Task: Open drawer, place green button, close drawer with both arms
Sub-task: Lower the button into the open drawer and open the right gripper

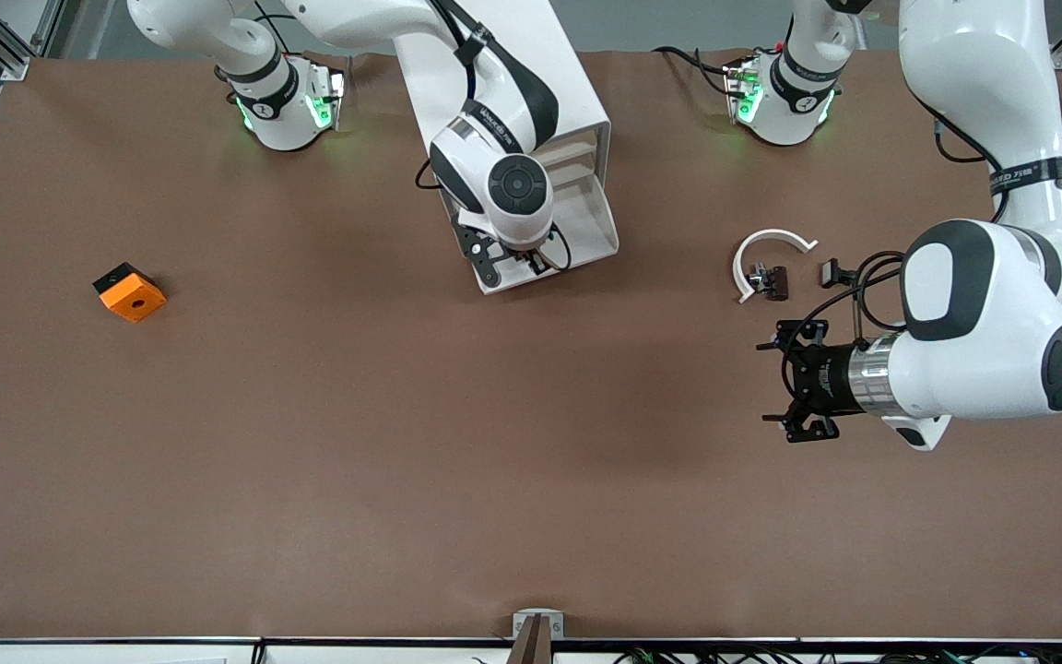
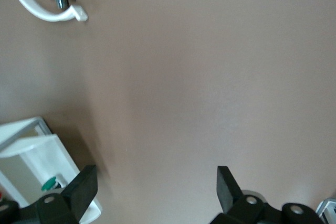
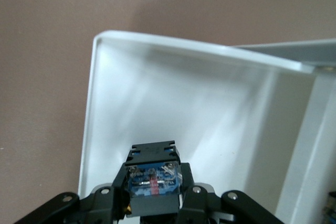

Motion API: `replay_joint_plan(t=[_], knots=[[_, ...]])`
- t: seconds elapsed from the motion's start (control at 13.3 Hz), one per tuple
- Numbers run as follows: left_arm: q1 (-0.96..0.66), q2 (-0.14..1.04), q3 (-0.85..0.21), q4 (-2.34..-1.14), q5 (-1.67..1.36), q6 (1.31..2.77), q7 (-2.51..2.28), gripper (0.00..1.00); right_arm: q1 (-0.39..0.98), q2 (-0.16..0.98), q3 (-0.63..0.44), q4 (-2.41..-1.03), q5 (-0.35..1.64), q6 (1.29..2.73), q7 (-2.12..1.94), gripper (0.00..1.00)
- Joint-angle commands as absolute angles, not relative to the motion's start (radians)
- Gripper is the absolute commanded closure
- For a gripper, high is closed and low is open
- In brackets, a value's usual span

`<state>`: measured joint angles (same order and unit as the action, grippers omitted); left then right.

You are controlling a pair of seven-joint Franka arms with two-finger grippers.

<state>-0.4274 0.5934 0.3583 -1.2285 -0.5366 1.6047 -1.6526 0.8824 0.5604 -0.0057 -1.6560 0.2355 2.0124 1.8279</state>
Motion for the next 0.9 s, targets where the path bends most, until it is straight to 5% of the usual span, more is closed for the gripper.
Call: replay_joint_plan(t=[0.0, 0.08, 0.15, 0.23, 0.3, 0.38, 0.6, 0.83], knots=[[-0.44, 0.554, 0.354, -1.249, -0.489, 1.597, -1.521, 0.0, 0.908, 0.58, -0.015, -1.637, 0.264, 2.023, 1.85, 0.94], [-0.44, 0.548, 0.354, -1.249, -0.48, 1.597, -1.459, 0.0, 0.91, 0.58, -0.015, -1.635, 0.291, 2.023, 1.851, 0.87], [-0.439, 0.542, 0.353, -1.25, -0.473, 1.597, -1.412, 0.0, 0.91, 0.58, -0.015, -1.635, 0.31, 2.022, 1.853, 0.65], [-0.442, 0.528, 0.35, -1.253, -0.462, 1.597, -1.381, 0.0, 0.904, 0.578, -0.015, -1.632, 0.311, 2.02, 1.853, 0.59], [-0.443, 0.526, 0.35, -1.255, -0.447, 1.597, -1.373, 0.0, 0.896, 0.574, -0.017, -1.631, 0.311, 2.014, 1.852, 0.09], [-0.446, 0.526, 0.345, -1.255, -0.433, 1.595, -1.361, 0.0, 0.894, 0.571, -0.018, -1.631, 0.31, 2.014, 1.85, 0.0], [-0.483, 0.526, 0.333, -1.256, -0.35, 1.597, -1.338, 0.0, 0.893, 0.546, -0.025, -1.614, 0.307, 1.993, 1.852, 0.0], [-0.508, 0.534, 0.325, -1.259, -0.301, 1.605, -1.287, 0.0, 0.833, 0.522, -0.025, -1.515, 0.302, 1.819, 1.836, 0.0]])
